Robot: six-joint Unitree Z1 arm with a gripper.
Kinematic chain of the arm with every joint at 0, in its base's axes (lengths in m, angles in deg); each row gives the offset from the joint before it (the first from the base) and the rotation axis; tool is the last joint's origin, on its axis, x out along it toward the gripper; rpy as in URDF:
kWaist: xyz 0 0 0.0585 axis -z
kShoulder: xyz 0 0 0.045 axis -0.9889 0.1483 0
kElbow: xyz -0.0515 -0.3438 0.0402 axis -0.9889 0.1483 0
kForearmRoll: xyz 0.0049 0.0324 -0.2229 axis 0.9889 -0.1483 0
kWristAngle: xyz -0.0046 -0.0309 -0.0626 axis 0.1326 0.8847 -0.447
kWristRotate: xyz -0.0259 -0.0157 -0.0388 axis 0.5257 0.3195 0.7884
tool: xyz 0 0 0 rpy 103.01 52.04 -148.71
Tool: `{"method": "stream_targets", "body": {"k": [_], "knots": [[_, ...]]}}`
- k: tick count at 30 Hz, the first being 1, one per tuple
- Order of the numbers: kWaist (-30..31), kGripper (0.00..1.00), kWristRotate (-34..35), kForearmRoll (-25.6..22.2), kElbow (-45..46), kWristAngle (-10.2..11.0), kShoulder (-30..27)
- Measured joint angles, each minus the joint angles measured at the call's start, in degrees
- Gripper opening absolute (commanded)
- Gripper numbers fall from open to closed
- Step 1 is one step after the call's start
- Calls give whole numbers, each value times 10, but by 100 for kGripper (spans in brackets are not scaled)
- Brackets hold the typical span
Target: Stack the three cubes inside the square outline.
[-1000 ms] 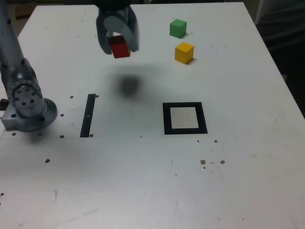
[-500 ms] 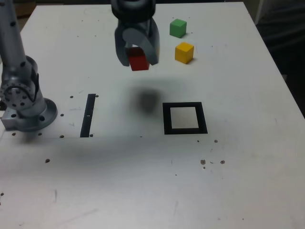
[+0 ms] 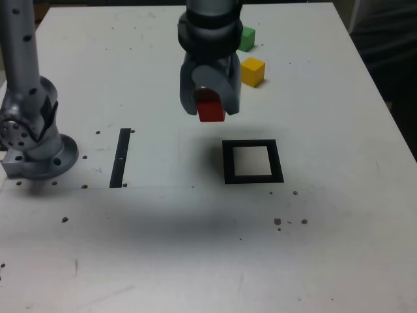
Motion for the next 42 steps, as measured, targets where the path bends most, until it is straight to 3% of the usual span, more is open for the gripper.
{"method": "stream_targets", "body": {"k": [16, 31, 42], "knots": [[36, 30, 58, 0, -58, 10, 84], [44, 30, 59, -1, -96, -24, 141], [37, 32, 56, 2, -96, -32, 161]]}}
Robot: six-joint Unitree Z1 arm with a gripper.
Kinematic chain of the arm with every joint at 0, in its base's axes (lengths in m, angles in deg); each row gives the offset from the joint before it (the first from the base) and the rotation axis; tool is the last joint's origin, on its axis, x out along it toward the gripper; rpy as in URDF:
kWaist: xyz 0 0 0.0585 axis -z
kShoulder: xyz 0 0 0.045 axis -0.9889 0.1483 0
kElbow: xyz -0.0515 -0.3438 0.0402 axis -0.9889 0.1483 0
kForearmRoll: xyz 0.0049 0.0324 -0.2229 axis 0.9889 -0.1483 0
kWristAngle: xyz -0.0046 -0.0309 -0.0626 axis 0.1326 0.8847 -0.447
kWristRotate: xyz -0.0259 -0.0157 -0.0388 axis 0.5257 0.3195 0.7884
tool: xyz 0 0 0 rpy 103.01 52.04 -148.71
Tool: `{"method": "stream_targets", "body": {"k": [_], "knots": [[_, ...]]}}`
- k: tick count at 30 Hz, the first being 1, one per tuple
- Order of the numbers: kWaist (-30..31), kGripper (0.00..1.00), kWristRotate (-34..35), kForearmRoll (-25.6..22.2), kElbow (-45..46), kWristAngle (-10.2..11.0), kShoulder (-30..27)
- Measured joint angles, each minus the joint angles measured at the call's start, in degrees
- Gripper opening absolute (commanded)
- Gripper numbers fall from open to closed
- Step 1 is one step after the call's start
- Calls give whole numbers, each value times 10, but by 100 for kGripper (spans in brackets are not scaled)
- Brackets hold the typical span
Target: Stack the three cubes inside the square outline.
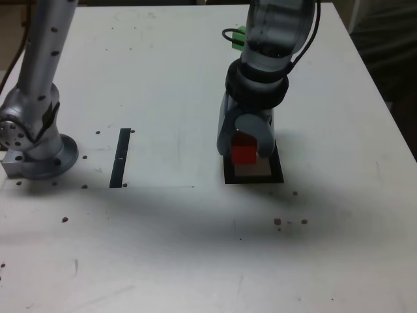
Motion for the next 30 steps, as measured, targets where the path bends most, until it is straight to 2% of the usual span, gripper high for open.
{"method": "stream_targets", "body": {"k": [3, 8, 10, 20, 30], "knots": [[-1, 43, -1, 2, 0, 0, 2], [-6, 88, -10, 11, 2, -4, 8], [-7, 98, -14, 16, 3, -6, 8], [-11, 99, -17, 24, 11, -5, 8], [-38, 100, -33, 6, 21, 18, -37]]}}
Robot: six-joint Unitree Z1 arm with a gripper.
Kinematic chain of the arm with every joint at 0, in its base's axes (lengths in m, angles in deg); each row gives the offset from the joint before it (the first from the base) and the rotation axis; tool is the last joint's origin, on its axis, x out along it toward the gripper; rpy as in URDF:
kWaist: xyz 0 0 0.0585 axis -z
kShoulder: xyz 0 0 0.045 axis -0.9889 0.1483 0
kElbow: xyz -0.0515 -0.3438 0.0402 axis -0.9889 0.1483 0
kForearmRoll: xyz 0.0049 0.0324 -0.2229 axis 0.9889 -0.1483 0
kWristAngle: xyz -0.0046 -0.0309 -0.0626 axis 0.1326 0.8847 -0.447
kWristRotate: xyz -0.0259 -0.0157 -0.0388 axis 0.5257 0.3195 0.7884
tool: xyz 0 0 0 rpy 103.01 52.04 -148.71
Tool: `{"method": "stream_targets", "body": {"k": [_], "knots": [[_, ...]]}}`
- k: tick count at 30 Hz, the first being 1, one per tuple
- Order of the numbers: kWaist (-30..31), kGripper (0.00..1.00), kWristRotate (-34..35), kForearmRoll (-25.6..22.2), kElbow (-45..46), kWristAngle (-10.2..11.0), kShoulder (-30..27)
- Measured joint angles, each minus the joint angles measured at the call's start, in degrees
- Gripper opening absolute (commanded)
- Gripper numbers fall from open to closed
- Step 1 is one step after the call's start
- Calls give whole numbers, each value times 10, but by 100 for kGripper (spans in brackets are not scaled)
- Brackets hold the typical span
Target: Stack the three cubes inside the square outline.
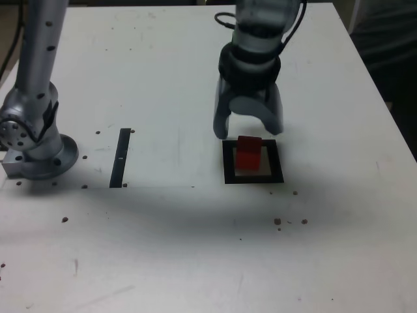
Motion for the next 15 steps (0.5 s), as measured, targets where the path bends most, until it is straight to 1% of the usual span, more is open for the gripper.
{"method": "stream_targets", "body": {"k": [5, 9, 15], "knots": [[-49, 100, -63, -18, -9, 3, -16], [-88, 100, -128, -29, -26, 6, -17], [-157, 100, -230, -27, -39, 11, -23]]}}
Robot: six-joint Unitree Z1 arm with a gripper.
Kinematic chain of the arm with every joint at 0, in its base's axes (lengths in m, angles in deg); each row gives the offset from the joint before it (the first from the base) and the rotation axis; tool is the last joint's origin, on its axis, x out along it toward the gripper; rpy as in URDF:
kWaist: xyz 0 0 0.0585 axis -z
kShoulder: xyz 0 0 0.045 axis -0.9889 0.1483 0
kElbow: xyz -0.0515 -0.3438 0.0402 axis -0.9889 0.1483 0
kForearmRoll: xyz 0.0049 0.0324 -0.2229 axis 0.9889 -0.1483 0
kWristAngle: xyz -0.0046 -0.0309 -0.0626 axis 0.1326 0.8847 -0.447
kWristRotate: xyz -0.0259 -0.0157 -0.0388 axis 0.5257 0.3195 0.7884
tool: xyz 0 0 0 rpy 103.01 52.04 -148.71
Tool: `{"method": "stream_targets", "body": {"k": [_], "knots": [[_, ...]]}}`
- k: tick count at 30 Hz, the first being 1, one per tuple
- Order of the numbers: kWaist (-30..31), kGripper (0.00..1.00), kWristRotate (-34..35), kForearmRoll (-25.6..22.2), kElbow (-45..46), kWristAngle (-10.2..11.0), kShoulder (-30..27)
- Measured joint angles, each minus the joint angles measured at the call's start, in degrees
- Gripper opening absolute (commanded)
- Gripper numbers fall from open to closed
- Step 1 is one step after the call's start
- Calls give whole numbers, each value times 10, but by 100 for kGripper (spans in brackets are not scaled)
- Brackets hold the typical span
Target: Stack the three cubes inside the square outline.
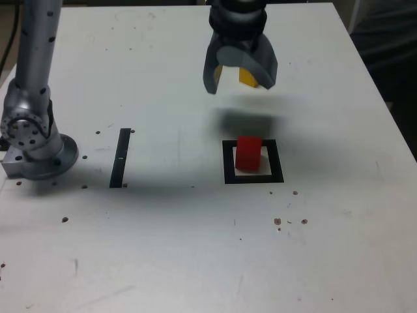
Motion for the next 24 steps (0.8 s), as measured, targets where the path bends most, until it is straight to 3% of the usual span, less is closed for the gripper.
{"method": "stream_targets", "body": {"k": [7, 13, 24], "knots": [[-66, 100, -130, 3, -37, 14, -1], [-101, 100, -238, 9, -65, 41, 5], [-126, 99, -303, 19, -104, 45, 52]]}}
